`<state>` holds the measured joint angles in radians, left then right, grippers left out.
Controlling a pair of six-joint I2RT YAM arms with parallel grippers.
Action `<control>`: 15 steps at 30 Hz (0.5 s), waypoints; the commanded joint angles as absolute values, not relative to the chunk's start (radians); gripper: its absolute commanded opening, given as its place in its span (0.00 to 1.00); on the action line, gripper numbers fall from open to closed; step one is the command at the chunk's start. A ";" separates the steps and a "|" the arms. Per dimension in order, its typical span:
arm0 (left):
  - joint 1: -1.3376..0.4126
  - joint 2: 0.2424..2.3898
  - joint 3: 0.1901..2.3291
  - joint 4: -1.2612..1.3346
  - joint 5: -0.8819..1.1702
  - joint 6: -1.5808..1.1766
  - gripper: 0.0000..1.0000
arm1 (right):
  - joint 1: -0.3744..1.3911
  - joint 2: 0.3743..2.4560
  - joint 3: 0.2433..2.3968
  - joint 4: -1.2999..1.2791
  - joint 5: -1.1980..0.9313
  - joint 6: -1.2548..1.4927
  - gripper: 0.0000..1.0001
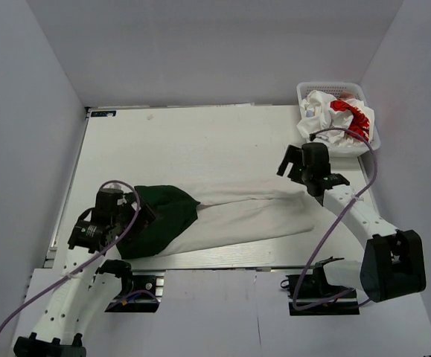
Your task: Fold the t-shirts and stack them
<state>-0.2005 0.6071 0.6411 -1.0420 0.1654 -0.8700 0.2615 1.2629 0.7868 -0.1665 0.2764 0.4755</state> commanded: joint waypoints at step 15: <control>-0.179 1.569 0.960 -0.502 -0.014 -0.859 1.00 | 0.894 1.621 1.057 0.113 -0.164 -0.041 0.90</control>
